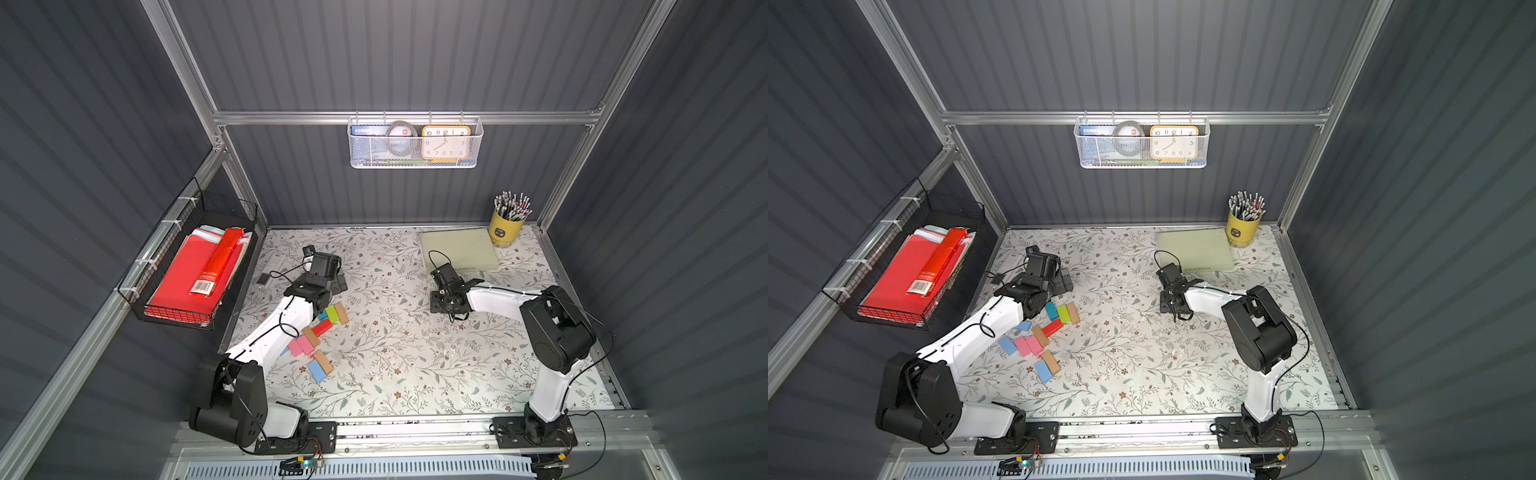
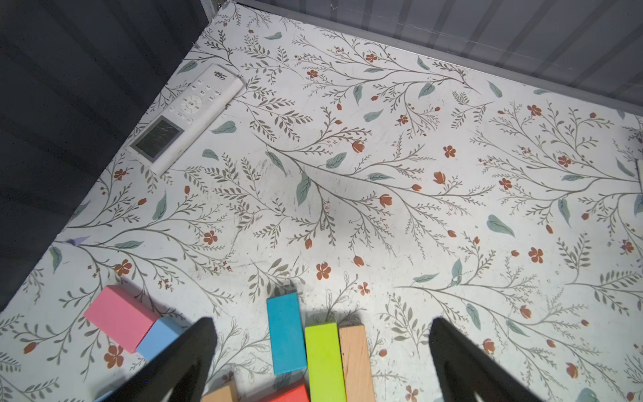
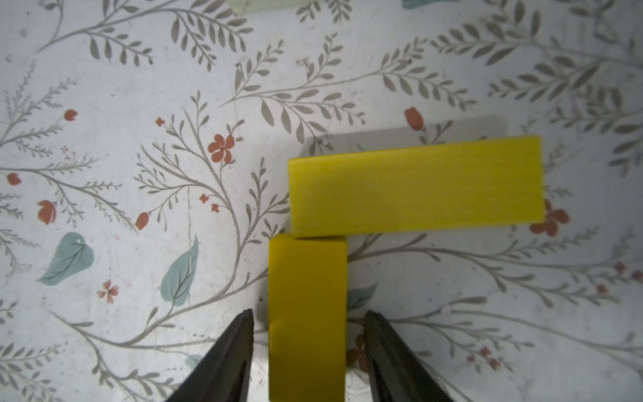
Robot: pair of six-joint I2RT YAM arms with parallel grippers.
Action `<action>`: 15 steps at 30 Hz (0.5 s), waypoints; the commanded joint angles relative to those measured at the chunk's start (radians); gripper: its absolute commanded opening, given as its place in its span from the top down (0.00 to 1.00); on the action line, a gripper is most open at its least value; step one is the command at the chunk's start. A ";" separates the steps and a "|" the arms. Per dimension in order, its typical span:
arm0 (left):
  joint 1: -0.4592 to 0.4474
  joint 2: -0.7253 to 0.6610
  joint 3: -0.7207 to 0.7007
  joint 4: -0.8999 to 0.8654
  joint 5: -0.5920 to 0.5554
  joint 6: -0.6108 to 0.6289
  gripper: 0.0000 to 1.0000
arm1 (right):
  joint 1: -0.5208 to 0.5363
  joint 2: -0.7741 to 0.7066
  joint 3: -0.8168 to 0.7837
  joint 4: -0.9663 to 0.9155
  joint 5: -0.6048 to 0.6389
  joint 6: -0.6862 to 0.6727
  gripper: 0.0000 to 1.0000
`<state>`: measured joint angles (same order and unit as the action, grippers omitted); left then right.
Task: Assemble the number 8 with building blocks
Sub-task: Assemble the building block at the center of the board, then pick up the building block from the center of the board.
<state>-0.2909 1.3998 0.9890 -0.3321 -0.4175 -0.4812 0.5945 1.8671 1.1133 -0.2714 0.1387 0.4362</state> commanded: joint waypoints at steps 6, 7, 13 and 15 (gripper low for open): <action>0.071 0.058 0.010 -0.050 0.073 -0.045 0.01 | -0.004 -0.201 0.040 -0.058 0.018 -0.015 0.31; 0.086 0.069 0.008 -0.053 0.090 -0.052 0.01 | -0.006 -0.224 0.039 -0.061 0.032 -0.022 0.30; 0.133 0.162 0.040 -0.088 0.166 -0.040 0.01 | -0.038 -0.342 -0.012 -0.047 0.041 -0.035 0.28; 0.147 0.192 0.050 -0.087 0.193 -0.036 0.01 | -0.055 -0.372 -0.050 -0.019 0.028 -0.033 0.28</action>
<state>-0.1589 1.5597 1.0016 -0.3786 -0.2890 -0.5125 0.5598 1.5169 1.1130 -0.2916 0.1585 0.4149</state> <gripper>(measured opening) 0.993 0.724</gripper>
